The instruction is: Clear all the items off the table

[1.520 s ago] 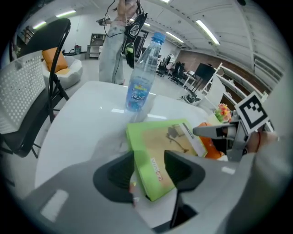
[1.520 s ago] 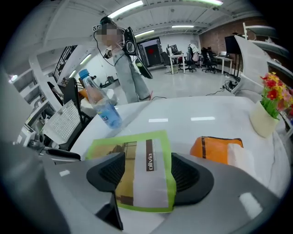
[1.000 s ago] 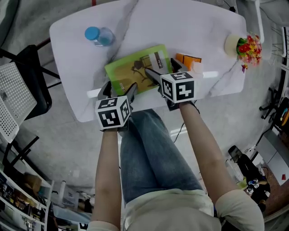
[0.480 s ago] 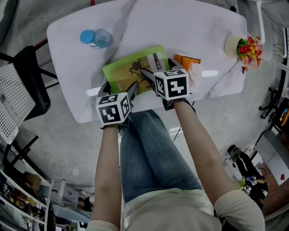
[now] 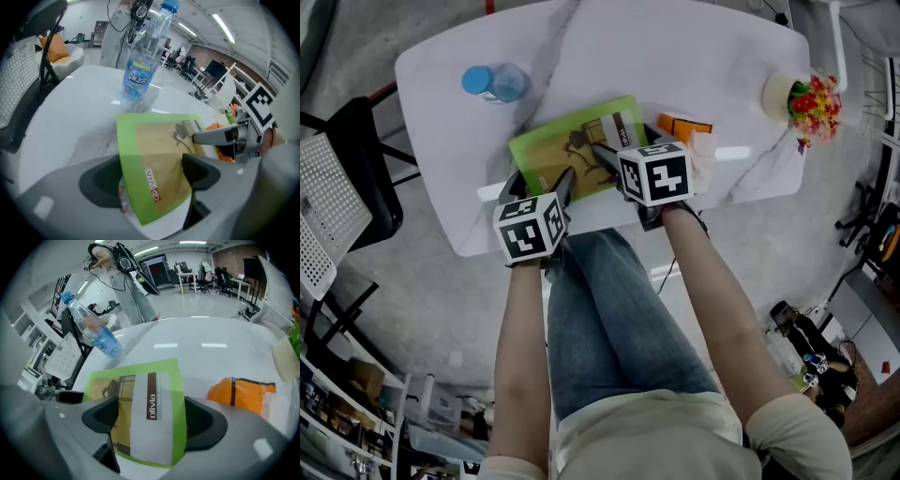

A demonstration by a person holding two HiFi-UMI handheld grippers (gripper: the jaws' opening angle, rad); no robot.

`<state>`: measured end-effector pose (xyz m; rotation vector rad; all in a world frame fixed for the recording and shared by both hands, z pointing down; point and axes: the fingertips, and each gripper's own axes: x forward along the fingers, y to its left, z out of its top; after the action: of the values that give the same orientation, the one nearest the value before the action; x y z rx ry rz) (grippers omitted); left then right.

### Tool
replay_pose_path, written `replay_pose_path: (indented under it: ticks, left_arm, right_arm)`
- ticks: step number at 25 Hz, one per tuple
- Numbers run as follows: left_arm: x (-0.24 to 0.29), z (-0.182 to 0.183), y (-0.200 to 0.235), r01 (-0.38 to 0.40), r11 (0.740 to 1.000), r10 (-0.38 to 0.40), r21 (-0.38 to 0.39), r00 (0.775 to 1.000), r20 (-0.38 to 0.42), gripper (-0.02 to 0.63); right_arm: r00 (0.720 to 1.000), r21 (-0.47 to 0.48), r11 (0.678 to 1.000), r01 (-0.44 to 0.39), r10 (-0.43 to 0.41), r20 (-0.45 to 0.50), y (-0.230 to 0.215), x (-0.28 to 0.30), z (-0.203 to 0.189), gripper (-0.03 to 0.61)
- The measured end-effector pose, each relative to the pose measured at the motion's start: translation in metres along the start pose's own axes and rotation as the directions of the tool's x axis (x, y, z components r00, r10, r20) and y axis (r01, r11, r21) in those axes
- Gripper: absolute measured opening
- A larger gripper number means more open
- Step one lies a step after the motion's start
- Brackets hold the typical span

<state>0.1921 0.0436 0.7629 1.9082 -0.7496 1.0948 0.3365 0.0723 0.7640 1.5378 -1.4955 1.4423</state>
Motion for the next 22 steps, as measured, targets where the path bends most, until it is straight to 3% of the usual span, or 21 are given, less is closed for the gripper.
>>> replay_pose_path:
  ticks: [4,11,22]
  left_arm:
    - [-0.006,0.009,0.002,0.001,1.000,-0.001,0.022,1.000,0.020,0.393]
    - [-0.019,0.026,0.000,-0.009,0.999,0.006,0.048,0.998,0.063,0.377]
    - [-0.046,0.040,0.000,-0.021,0.999,0.016,0.041,0.992,0.126,0.373]
  right_arm:
    - [0.999,0.040,0.999,-0.017,0.015,0.038,-0.001,-0.009,0.004,0.390]
    - [0.996,0.081,0.996,-0.027,0.020,0.084,0.002,-0.023,0.008,0.382]
    - [0.990,0.058,0.998,-0.031,0.023,0.138,0.017,-0.046,0.021,0.376]
